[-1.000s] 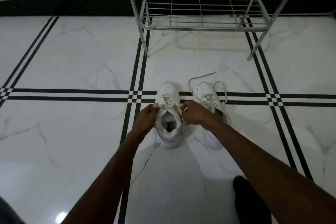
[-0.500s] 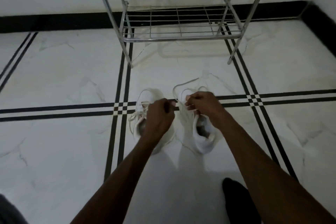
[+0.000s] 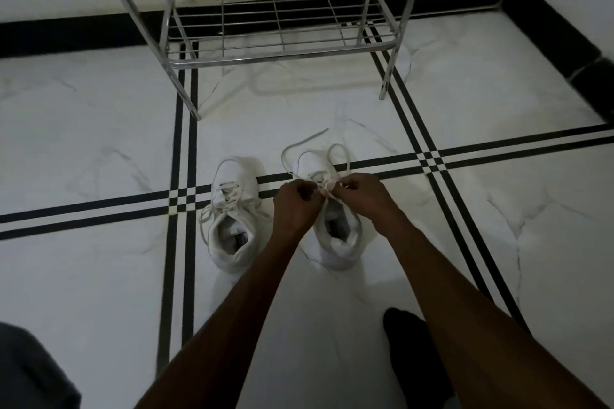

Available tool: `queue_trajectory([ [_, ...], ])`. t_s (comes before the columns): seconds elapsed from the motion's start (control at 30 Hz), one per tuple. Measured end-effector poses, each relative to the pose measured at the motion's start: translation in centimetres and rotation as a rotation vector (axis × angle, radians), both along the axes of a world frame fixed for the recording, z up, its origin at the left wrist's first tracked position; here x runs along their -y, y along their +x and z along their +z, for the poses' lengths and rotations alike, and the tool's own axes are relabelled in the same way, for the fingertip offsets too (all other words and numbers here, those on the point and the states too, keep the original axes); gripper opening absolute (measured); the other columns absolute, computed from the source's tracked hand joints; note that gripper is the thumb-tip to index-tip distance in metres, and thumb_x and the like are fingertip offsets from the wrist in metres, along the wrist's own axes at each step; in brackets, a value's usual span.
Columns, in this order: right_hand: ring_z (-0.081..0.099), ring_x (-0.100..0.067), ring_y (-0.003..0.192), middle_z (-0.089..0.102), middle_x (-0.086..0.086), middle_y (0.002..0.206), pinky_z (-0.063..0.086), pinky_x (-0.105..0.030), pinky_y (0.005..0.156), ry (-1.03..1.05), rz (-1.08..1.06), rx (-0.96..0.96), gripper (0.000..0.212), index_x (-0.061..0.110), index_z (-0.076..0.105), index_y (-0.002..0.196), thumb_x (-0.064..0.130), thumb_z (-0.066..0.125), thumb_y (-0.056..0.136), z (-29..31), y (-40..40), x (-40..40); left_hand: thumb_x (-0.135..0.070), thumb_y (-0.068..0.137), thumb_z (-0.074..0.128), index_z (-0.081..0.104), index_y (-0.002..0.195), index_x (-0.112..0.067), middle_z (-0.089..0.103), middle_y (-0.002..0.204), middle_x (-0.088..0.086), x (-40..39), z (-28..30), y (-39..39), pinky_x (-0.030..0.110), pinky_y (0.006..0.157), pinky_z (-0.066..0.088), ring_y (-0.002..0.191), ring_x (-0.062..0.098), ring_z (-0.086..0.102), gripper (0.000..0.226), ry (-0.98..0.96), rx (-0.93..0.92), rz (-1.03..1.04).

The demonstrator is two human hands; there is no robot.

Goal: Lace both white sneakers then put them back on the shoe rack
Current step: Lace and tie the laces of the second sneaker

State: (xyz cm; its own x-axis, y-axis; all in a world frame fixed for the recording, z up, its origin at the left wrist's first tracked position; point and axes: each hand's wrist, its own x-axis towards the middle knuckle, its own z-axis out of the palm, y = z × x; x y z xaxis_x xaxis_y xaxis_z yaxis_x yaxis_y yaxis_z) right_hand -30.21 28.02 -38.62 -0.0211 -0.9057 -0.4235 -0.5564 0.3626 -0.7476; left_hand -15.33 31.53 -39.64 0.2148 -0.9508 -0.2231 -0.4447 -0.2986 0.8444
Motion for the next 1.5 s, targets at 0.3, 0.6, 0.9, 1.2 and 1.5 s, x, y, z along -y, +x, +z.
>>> queue_trajectory([
  [0.3, 0.065, -0.019, 0.096, 0.068, -0.002, 0.099, 0.054, -0.035, 0.086, -0.080, 0.007, 0.065, 0.020, 0.016, 0.068, 0.103, 0.026, 0.071, 0.086, -0.2, 1.3, -1.3, -0.021, 0.085, 0.070, 0.077, 0.088, -0.011, 0.071, 0.081, -0.001, -0.5, 0.5, 1.0, 0.021, 0.065, 0.044, 0.073, 0.008, 0.061, 0.012, 0.086, -0.136, 0.019],
  [0.6, 0.064, -0.020, 0.086, 0.064, -0.004, 0.096, 0.056, -0.039, 0.080, -0.149, -0.027, 0.069, 0.015, 0.011, 0.061, 0.102, 0.020, 0.066, 0.091, 0.4, 2.4, -1.5, -0.025, 0.084, 0.077, 0.071, 0.091, -0.009, 0.074, 0.088, 0.003, -1.2, 0.2, 2.1, 0.031, 0.077, 0.054, 0.083, 0.017, 0.069, 0.018, -0.086, 0.118, -0.006],
  [0.9, 0.065, -0.024, 0.091, 0.068, -0.006, 0.096, 0.058, -0.044, 0.080, -0.304, 0.045, -0.142, 0.016, 0.019, 0.056, 0.090, 0.011, 0.070, 0.086, -0.4, 3.7, -2.4, -0.007, 0.092, 0.059, 0.059, 0.094, -0.001, 0.070, 0.082, 0.019, -1.8, -0.3, 2.4, 0.038, 0.060, 0.038, 0.076, 0.041, 0.064, 0.006, -0.294, 0.433, -0.121],
  [1.2, 0.071, -0.019, 0.091, 0.075, -0.009, 0.098, 0.049, -0.025, 0.065, -0.092, -0.149, 0.373, 0.018, 0.011, 0.067, 0.104, 0.024, 0.066, 0.091, 1.7, 2.7, -0.5, -0.035, 0.100, 0.058, 0.075, 0.085, -0.017, 0.077, 0.087, 0.002, -0.3, 2.4, 3.6, 0.039, 0.083, 0.057, 0.082, 0.013, 0.072, 0.029, -0.148, -0.285, 0.067],
  [1.5, 0.070, -0.023, 0.086, 0.072, -0.002, 0.084, 0.056, -0.036, 0.077, -0.101, 0.609, 0.049, 0.014, 0.016, 0.071, 0.085, 0.021, 0.062, 0.094, 6.7, 3.7, -0.1, -0.032, 0.101, 0.057, 0.072, 0.098, -0.007, 0.077, 0.093, 0.002, 0.5, 5.5, 4.1, 0.043, 0.072, 0.061, 0.085, 0.019, 0.074, 0.029, -0.257, -0.315, -0.119],
])
